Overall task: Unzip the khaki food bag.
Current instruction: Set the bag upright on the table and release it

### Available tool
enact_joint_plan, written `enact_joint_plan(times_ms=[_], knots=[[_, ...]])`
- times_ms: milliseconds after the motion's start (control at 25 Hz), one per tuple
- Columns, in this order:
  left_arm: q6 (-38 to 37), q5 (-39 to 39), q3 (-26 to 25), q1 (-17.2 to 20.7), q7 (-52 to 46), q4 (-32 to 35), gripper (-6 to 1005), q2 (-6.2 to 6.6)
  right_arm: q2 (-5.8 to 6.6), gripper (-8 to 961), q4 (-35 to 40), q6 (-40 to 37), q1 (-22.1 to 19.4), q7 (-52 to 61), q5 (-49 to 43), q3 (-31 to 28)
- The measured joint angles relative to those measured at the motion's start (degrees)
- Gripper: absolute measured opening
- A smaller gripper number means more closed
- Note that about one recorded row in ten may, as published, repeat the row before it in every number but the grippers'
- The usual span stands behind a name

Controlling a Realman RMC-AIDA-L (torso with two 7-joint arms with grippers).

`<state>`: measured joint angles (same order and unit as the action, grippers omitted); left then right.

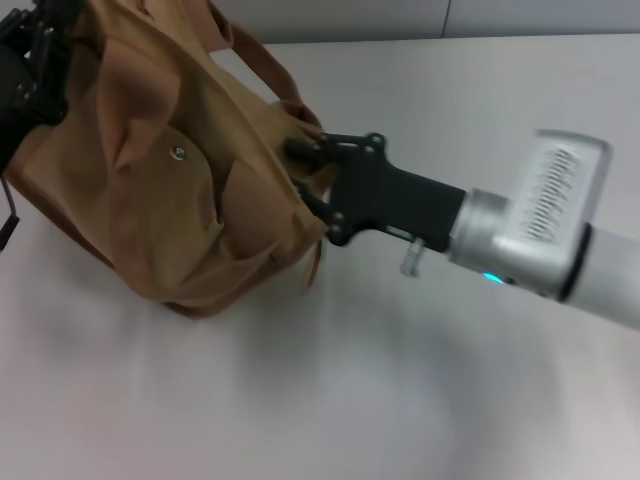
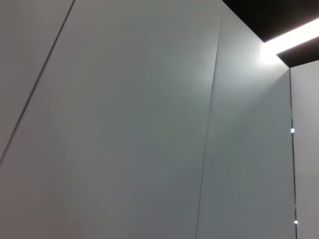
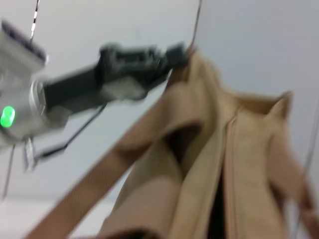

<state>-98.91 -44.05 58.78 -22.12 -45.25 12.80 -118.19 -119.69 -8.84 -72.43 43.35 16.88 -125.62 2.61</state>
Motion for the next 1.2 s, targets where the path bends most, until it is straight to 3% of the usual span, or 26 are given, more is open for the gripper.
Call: enact_joint_plan(times_ms=[120,400,560,720,920,1200], knots=[[0.88,0.11,-0.19,0.79,0.32,0.09,51,0.04,0.24,330,2.06,-7.33,-4.44,0.89,0.63,-4.73],[1.89,-0.04,-0.48,1.39,1.46,-0.25,51,0.03,0.35,329,8.55,-12.14,-5.93,9.10,0.96,-8.52],[1.94,-0.06,-0.13,1.47,1.48,-0.40,52,-0.05,0.43,330,14.97,-11.84,-4.65,12.12,-0.14,-6.16],[2.03,-0.11,-0.01,1.57,1.48,-0.40,52,-0.10,0.43,337,20.53,-11.53,-2.93,15.37,-0.76,0.62],[1.86,-0.17,0.02,1.78,1.48,-0.50,52,-0.17,0.19,367,21.16,-9.42,-1.38,15.65,-1.10,3.96],[1.66,-0.17,0.04,1.90,1.48,-0.50,51,-0.24,0.06,549,16.30,-3.57,1.42,11.21,-1.08,3.57]])
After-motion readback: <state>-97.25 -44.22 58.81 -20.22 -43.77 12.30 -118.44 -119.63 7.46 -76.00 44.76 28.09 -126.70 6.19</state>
